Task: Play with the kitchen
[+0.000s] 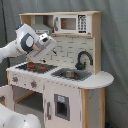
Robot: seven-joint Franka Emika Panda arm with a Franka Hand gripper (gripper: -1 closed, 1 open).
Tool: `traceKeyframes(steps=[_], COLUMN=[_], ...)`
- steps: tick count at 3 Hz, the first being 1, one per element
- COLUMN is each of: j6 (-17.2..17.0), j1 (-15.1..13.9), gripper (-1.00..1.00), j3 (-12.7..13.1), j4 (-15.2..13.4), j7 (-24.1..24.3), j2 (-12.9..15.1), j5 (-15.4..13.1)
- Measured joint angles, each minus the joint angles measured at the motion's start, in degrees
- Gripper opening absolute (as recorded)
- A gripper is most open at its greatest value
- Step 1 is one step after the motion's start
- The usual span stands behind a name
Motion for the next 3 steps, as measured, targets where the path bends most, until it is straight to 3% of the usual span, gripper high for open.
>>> traceKeyframes(steps=[1,2,3], j6=[-0.01,-2.3,-7.65], j1=[-1.89,-5.0,-6.45], gripper=[1.0,1.0,1.0], j3=[2.24,3.37,3.54], j4=[-0.01,-0.04,-0.05], j7=[3.95,4.92,3.09], j2=[3.14,7.22,7.92], j5=[0.0,-0.06,-0.11])
